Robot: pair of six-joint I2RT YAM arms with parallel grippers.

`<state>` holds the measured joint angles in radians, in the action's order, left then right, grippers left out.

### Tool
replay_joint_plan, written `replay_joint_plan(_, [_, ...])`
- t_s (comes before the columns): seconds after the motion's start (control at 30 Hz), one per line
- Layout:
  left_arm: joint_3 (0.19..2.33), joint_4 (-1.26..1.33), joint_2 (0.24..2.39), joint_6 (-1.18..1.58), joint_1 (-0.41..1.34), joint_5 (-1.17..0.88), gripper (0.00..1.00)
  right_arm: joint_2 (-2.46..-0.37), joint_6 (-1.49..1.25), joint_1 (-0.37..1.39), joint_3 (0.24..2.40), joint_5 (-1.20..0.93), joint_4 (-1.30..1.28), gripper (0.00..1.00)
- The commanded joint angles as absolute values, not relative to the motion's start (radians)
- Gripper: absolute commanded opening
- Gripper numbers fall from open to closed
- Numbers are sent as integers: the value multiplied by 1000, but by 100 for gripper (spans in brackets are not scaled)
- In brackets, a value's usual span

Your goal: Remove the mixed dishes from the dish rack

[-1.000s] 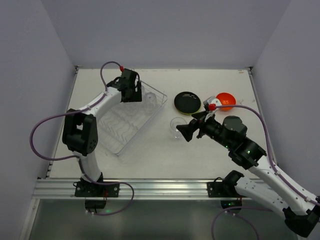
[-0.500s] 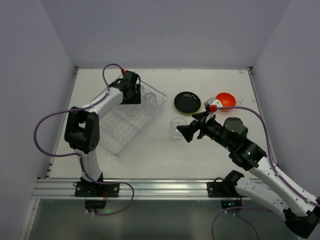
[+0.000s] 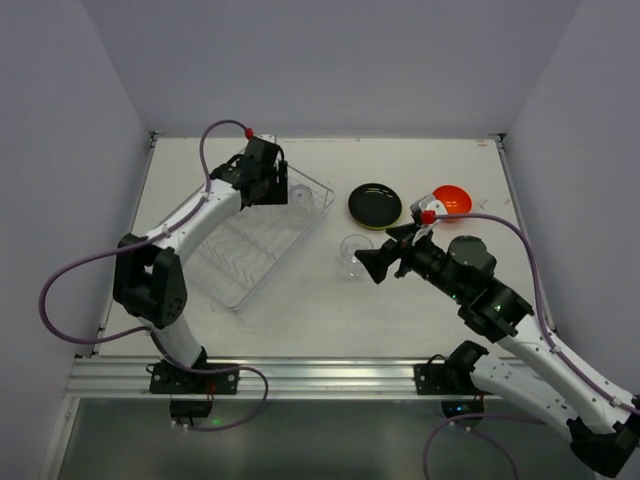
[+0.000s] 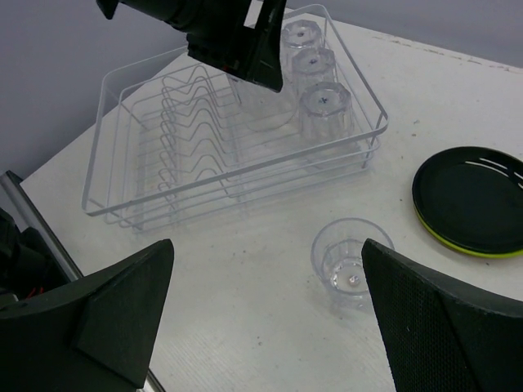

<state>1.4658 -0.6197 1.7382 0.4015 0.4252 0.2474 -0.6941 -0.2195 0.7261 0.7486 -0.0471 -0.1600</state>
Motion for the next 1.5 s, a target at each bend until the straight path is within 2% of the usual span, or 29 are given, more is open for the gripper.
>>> replay_joint_plan(0.0, [1505, -652, 1643, 403, 457, 268, 0, -709, -238, 729, 758, -2, -126, 99])
replay_joint_plan(0.27, [1539, -750, 1487, 399, 567, 340, 0, -798, -348, 698, 822, 95, -236, 99])
replay_joint_plan(0.4, [1497, -743, 1360, 417, 612, 279, 0, -776, -475, 591, 818, -62, -255, 99])
replay_joint_plan(0.5, [1436, -672, 1252, 414, 621, 187, 0, -732, -509, 586, 815, -109, -255, 99])
replay_joint_plan(0.7, [1198, -272, 1065, 480, 621, -129, 0, -641, -534, 584, 769, -117, -212, 99])
replay_joint_plan(0.9, [1054, -22, 1009, 594, 621, -320, 0, -526, -537, 584, 730, -120, -173, 99])
replay_joint_plan(1.07, [939, 299, 1002, 748, 621, -536, 0, -489, -541, 584, 730, -239, -206, 99])
replay_joint_plan(1.13, [835, 459, 968, 831, 621, -546, 0, -480, -564, 584, 724, -247, -204, 99])
replay_joint_plan(1.2, [795, 488, 944, 851, 621, -538, 0, -489, -575, 583, 741, -232, -212, 99])
replay_joint_plan(1.27, [796, 453, 928, 839, 621, -517, 0, -498, -575, 583, 758, -227, -229, 99])
replay_joint_plan(1.47, [827, 293, 876, 828, 621, -402, 0, -575, -586, 583, 793, -385, -147, 99])
